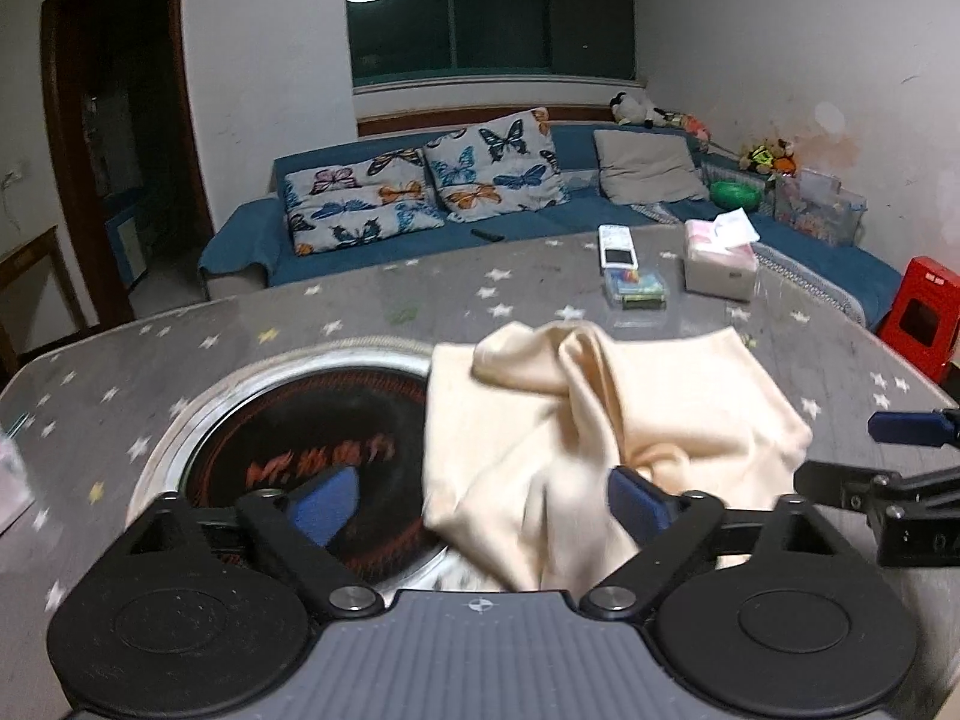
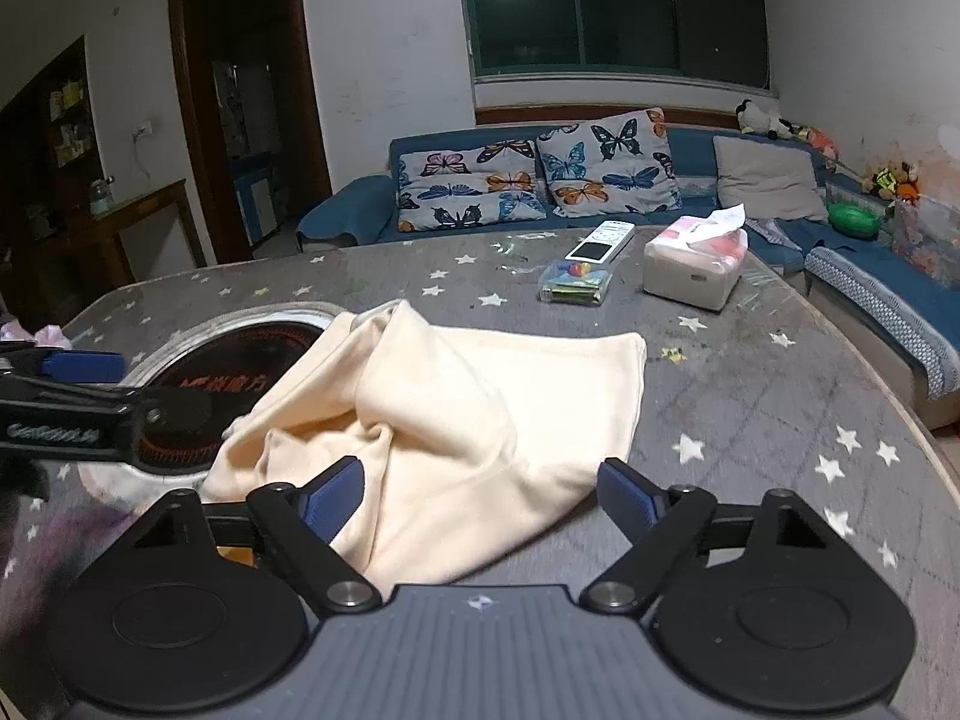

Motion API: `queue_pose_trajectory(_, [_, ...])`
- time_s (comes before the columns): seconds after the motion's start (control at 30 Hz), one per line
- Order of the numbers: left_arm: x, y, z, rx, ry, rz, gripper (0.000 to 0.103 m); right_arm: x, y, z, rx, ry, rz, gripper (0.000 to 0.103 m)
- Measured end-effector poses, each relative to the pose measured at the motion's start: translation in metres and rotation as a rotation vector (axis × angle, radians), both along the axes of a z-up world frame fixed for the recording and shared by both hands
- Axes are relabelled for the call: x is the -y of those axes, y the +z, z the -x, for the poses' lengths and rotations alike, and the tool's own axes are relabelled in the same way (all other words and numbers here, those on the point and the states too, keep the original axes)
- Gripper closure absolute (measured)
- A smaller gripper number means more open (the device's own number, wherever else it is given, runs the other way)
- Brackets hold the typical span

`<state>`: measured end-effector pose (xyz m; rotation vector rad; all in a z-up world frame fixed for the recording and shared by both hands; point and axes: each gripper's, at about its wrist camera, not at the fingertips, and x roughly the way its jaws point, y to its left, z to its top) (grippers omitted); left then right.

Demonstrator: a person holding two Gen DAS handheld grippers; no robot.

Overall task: Fold clothes
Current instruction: 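Close the left gripper on the cloth edge while the right gripper pinches another edge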

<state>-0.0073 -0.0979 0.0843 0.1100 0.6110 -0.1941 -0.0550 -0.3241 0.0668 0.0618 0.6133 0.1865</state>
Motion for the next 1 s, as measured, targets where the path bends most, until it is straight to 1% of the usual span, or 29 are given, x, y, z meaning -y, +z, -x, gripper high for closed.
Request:
queue_pose_trajectory(0.03, [0.002, 0.000, -0.008, -0.004, -0.007, 0.005, 0.024, 0.002, 0.001, -0.005, -0.005, 0.001, -0.010, 0.020])
queue_pose_trajectory(0.13, [0.010, 0.001, -0.029, -0.011, -0.039, 0.018, 0.026, 0.006, 0.006, -0.021, -0.010, 0.007, -0.026, 0.025])
queue_pose_trajectory(0.27, [0.023, -0.002, -0.053, -0.018, -0.086, 0.018, 0.031, 0.010, 0.015, -0.042, -0.006, 0.022, -0.034, 0.029])
queue_pose_trajectory(0.3, [0.026, -0.004, -0.060, -0.022, -0.095, 0.016, 0.033, 0.010, 0.018, -0.046, -0.005, 0.027, -0.038, 0.031])
queue_pose_trajectory(0.4, [0.030, -0.011, -0.082, -0.061, -0.110, 0.034, 0.046, 0.010, 0.026, -0.067, -0.001, 0.046, -0.043, 0.032])
queue_pose_trajectory(0.47, [0.030, -0.017, -0.095, -0.093, -0.118, 0.062, 0.050, 0.009, 0.030, -0.081, -0.004, 0.061, -0.046, 0.036])
queue_pose_trajectory(0.53, [0.030, -0.023, -0.106, -0.120, -0.130, 0.085, 0.061, 0.006, 0.033, -0.095, -0.013, 0.081, -0.053, 0.041])
queue_pose_trajectory(0.57, [0.030, -0.026, -0.109, -0.132, -0.140, 0.095, 0.063, 0.003, 0.034, -0.101, -0.018, 0.092, -0.055, 0.042])
queue_pose_trajectory(0.6, [0.030, -0.029, -0.112, -0.145, -0.154, 0.106, 0.070, 0.001, 0.036, -0.108, -0.022, 0.104, -0.055, 0.044])
queue_pose_trajectory(0.63, [0.029, -0.031, -0.114, -0.155, -0.166, 0.114, 0.080, -0.003, 0.037, -0.114, -0.026, 0.120, -0.056, 0.045])
queue_pose_trajectory(0.67, [0.029, -0.033, -0.115, -0.162, -0.176, 0.118, 0.083, -0.008, 0.038, -0.122, -0.034, 0.140, -0.059, 0.047])
queue_pose_trajectory(0.7, [0.030, -0.036, -0.115, -0.164, -0.187, 0.121, 0.089, -0.011, 0.037, -0.128, -0.041, 0.153, -0.061, 0.051])
queue_pose_trajectory(0.73, [0.030, -0.038, -0.115, -0.165, -0.193, 0.123, 0.093, -0.016, 0.036, -0.136, -0.051, 0.171, -0.060, 0.053])
queue_pose_trajectory(0.83, [0.028, -0.041, -0.115, -0.168, -0.206, 0.136, 0.095, -0.032, 0.030, -0.158, -0.080, 0.212, -0.032, 0.055])
queue_pose_trajectory(1.0, [0.027, -0.041, -0.116, -0.172, -0.234, 0.151, 0.094, -0.061, 0.013, -0.191, -0.156, 0.294, 0.014, 0.062])
